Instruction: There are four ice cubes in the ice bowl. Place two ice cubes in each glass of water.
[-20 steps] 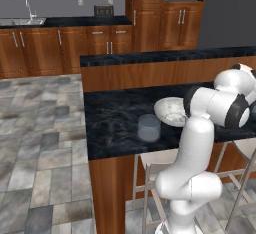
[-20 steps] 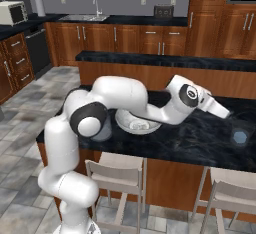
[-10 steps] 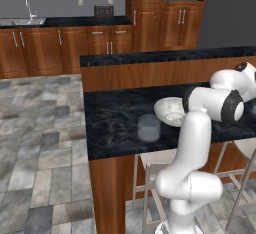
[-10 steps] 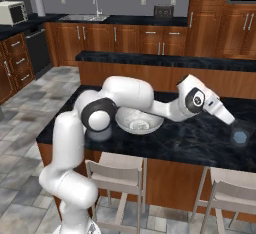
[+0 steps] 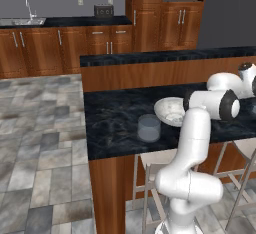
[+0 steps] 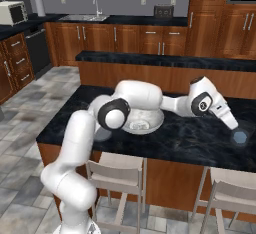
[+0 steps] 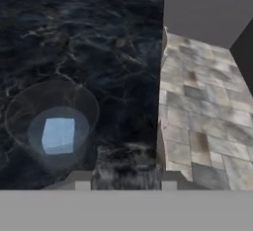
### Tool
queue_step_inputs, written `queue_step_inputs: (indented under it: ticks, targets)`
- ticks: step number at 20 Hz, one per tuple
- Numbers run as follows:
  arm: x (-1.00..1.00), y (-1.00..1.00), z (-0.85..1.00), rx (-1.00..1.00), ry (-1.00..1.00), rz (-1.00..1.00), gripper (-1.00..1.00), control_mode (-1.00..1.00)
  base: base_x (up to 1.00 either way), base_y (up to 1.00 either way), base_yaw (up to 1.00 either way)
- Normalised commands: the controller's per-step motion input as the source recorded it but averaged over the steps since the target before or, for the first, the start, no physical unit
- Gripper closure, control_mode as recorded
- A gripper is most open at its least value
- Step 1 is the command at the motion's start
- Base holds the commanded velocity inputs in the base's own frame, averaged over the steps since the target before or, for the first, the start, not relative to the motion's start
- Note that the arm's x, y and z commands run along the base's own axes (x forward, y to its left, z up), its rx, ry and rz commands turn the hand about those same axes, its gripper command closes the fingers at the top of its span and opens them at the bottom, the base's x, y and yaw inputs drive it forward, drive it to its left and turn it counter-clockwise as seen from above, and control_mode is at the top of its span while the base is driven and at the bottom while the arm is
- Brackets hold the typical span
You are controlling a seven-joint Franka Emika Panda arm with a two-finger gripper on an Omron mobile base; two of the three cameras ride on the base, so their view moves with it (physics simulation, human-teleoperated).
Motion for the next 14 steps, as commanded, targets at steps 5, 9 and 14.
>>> queue_step_inputs:
  ticks: [5,9,14]
  targets:
    - [0.44,-0.31,-0.01,0.12,-0.05,-0.02,1.0,-1.0,0.0,0.0,0.0]
    - [0.51,-0.01,-0.01,0.05,-0.14,0.0,1.0,-1.0,0.0,0.0,0.0]
    - [0.3,-0.2,-0.28,0.05,-0.06,-0.02,1.0,-1.0,0.0,0.0,0.0]
